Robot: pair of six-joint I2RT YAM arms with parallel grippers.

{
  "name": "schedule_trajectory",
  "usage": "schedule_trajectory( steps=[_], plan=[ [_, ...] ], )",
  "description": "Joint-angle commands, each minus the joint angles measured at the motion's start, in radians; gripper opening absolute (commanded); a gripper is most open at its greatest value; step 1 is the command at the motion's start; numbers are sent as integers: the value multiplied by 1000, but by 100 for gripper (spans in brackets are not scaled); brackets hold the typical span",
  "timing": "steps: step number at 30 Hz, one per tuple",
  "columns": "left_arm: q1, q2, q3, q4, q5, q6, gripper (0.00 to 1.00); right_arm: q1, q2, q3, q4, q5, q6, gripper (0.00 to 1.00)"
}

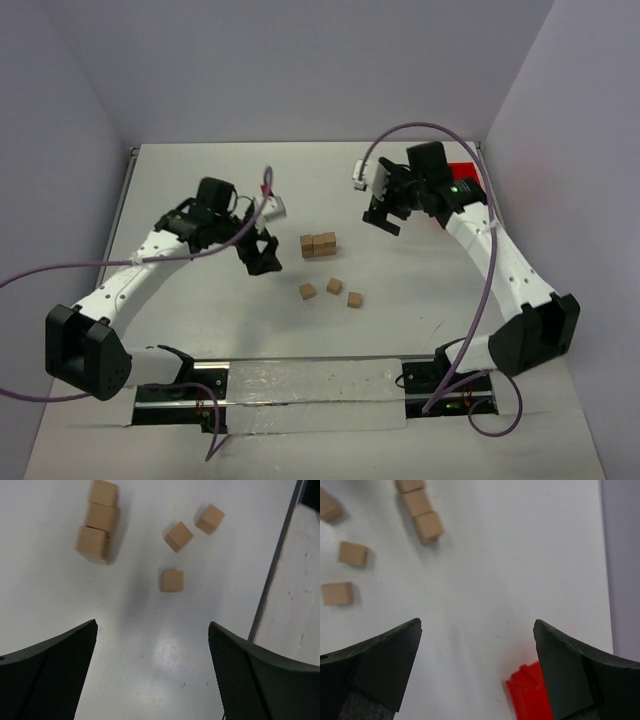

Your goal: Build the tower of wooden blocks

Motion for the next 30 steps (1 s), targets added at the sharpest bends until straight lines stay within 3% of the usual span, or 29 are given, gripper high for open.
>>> schedule_trajectory(
  steps=[1, 7, 11, 16, 30],
  plan=[
    [-173, -35, -92, 85, -215, 44, 96, -95, -154, -211, 200, 47, 182, 100],
    [-318, 83, -122, 126, -325, 3, 74, -218, -391, -540, 311, 22, 315, 100],
    [-373, 147, -125, 183, -380, -29, 70, -248, -495, -647, 351, 37, 374, 100],
    [-446, 226, -142, 244, -478, -36, 69, -273, -511, -682, 365, 60, 433, 100],
    [-477, 358, -76, 241, -470, -49, 59, -286, -496, -704, 399, 35, 495, 100]
  ],
)
